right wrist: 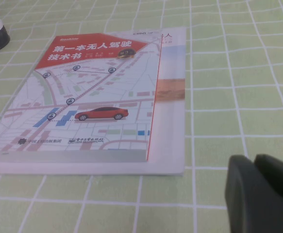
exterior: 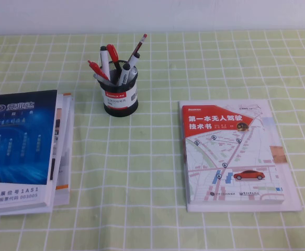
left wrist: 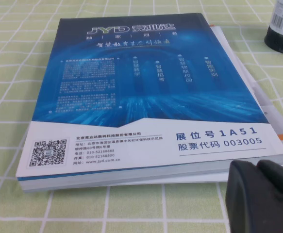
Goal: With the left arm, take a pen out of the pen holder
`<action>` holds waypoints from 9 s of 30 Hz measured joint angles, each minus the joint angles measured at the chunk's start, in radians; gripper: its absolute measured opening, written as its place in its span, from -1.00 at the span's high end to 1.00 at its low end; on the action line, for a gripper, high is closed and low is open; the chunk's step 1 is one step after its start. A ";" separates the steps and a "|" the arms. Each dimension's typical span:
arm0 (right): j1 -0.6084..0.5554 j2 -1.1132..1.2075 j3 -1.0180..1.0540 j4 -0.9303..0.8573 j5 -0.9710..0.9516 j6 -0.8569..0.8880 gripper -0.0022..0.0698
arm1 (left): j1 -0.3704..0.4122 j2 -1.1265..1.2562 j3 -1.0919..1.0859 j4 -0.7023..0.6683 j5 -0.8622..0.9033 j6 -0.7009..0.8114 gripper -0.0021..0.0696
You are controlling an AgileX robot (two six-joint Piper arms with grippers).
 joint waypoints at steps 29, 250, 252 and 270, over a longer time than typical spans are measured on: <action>0.000 0.000 0.000 0.000 0.000 0.000 0.98 | -0.019 0.000 0.000 0.004 0.000 0.000 0.95; 0.000 0.000 0.000 0.000 -0.003 0.000 0.98 | -0.489 1.333 -1.033 -0.367 -0.438 0.261 0.79; 0.000 0.000 0.000 0.000 -0.003 0.000 0.98 | -0.489 1.294 -1.033 -0.365 -0.326 0.265 0.79; 0.000 0.000 0.000 0.000 -0.003 0.000 0.98 | -0.503 1.334 -1.075 -0.223 0.252 0.122 0.79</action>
